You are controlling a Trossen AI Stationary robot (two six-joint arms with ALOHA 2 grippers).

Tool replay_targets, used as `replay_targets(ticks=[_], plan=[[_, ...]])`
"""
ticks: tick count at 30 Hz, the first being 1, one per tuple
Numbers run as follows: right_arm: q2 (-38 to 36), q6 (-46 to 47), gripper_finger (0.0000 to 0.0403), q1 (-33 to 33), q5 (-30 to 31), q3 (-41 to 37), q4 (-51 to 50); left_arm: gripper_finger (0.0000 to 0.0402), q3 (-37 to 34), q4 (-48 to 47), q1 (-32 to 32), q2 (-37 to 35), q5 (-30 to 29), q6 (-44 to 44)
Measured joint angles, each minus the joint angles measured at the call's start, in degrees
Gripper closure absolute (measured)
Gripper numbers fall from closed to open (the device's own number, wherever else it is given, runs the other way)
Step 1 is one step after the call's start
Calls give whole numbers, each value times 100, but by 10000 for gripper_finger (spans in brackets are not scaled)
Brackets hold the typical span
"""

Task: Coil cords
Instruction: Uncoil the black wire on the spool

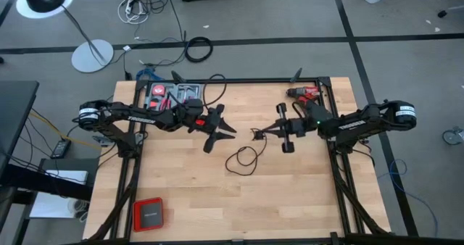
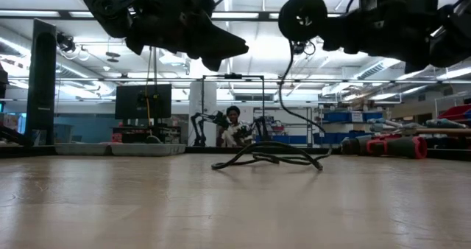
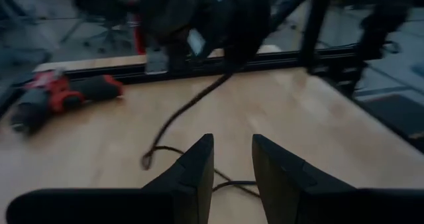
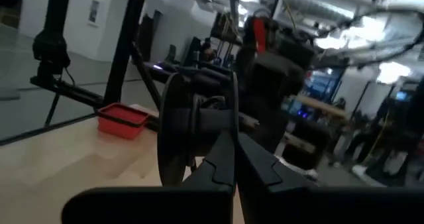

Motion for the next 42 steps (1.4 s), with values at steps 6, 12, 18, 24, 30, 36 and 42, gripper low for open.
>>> replay_targets(ticks=[6, 12, 18, 24, 30, 36, 42], plan=[[0, -272, 403, 107, 333, 110, 281, 291, 0, -1, 2, 22, -790, 250], [12, -956, 403, 294, 1129, 535, -642, 256, 0, 24, 0, 48, -1266, 583], [208, -1369, 403, 328, 1429, 969, -837, 244, 0, 22, -2, 48, -1442, 742], [338, -1421, 403, 326, 1459, 1274, -817, 244, 0, 81, 0, 48, -1450, 745], [801, -1499, 403, 413, 1430, 1599, -791, 244, 0, 73, 0, 48, -1785, 752], [959, -1546, 403, 481, 1463, 1663, -753, 244, 0, -157, 1, 48, -2156, 751], [957, -1585, 403, 481, 1480, 1663, -657, 244, 0, -54, 0, 48, -2041, 736]])
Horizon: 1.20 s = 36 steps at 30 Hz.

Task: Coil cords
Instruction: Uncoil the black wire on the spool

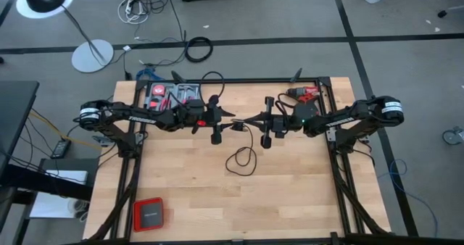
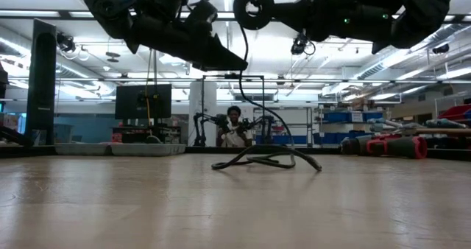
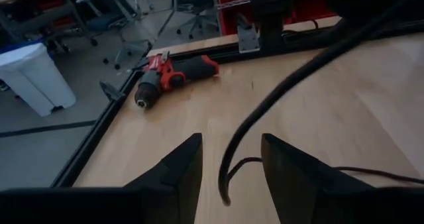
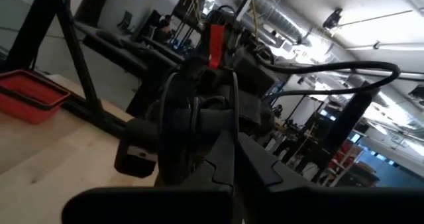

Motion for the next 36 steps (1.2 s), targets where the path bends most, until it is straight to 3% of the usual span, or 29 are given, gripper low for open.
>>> replay_targets(ticks=[9, 16, 27, 36], plan=[[0, 71, 403, -4, 0, 0, -10, 258, 0, 24, 0, 0, -2, -33], [0, 152, 403, -4, 2, 0, -123, 387, 0, 87, 17, 0, -112, -402], [-1, 135, 403, -4, 404, 0, -390, 400, 0, -282, 17, -103, -161, -628], [-284, 79, 403, 2, 1162, -2, -1540, 400, 0, -1840, -43, -1264, -243, -753]])
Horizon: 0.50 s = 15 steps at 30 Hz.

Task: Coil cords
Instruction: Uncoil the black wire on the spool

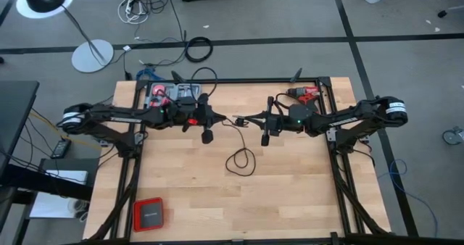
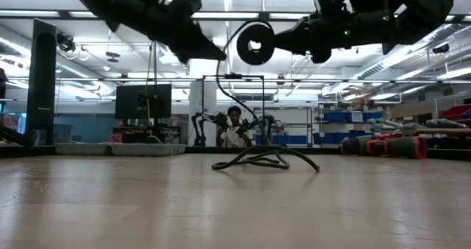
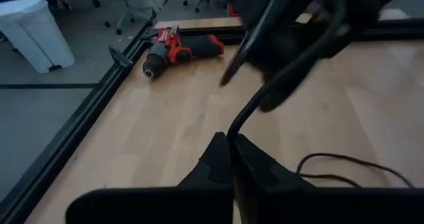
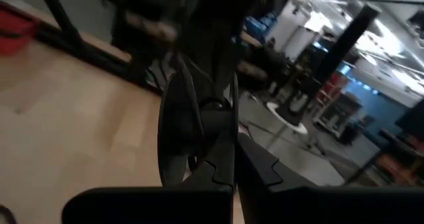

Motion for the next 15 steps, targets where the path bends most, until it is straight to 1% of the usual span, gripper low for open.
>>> replay_targets(ticks=[2, 6, 8, 11, 13, 15], plan=[[-8, -63, 403, 0, 234, 0, -97, 400, 0, -244, -31, -186, -2, -43], [-8, -155, 403, 0, 873, -2, -310, 400, 0, -308, -178, -332, 5, -49], [-8, -90, 403, 2, 1328, -2, -313, 400, 0, -229, -265, -333, 72, -51], [-8, 249, 403, -9, 2071, -2, -212, 401, 2, -157, -409, -270, 170, -57], [-8, 367, 403, -27, 2276, -2, -111, 401, 2, -170, -504, -231, 247, -67], [-8, 413, 403, -28, 2328, -2, 64, 401, 2, -191, -577, -198, 299, -102]])
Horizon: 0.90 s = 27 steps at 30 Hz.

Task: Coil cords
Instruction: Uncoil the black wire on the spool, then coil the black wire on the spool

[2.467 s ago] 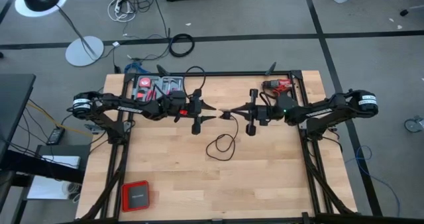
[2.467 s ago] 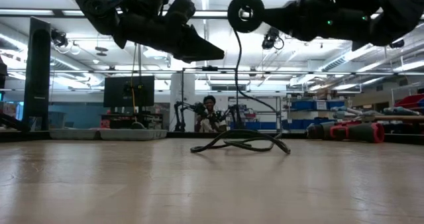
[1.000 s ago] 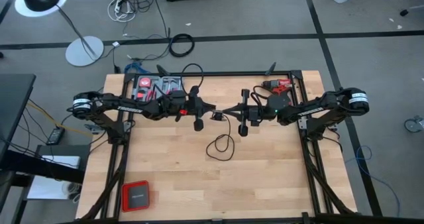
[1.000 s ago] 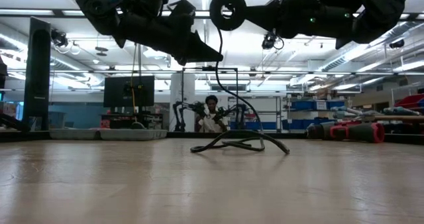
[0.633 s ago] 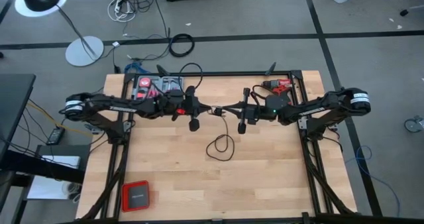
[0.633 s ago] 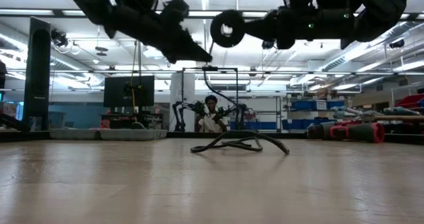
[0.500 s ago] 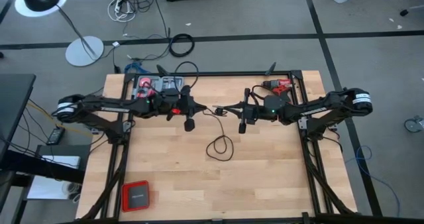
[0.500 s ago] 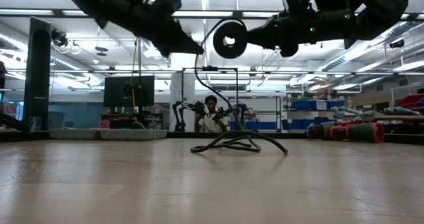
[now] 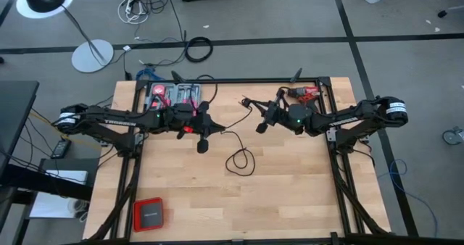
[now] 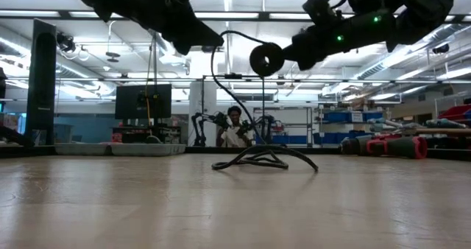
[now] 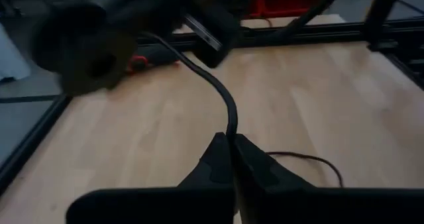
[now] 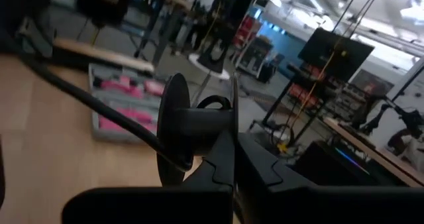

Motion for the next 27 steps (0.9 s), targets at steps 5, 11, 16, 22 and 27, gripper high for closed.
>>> replay_targets(ticks=[5, 11, 16, 22, 27], plan=[[2, -281, 403, 9, 26, 1, 193, 386, 8, 114, -194, 199, -100, -228], [2, 101, 403, 24, 66, 0, 123, 298, 4, 485, -456, 531, -553, -256], [4, 305, 403, 24, 62, 0, 48, 232, -2, 735, -416, 572, -1015, -328], [4, 391, 403, 24, -19, 0, -27, 217, -2, 827, -263, 579, -1822, -35], [4, 380, 403, 60, -148, 0, -36, 216, -2, 1054, -146, 633, -2284, 368]])
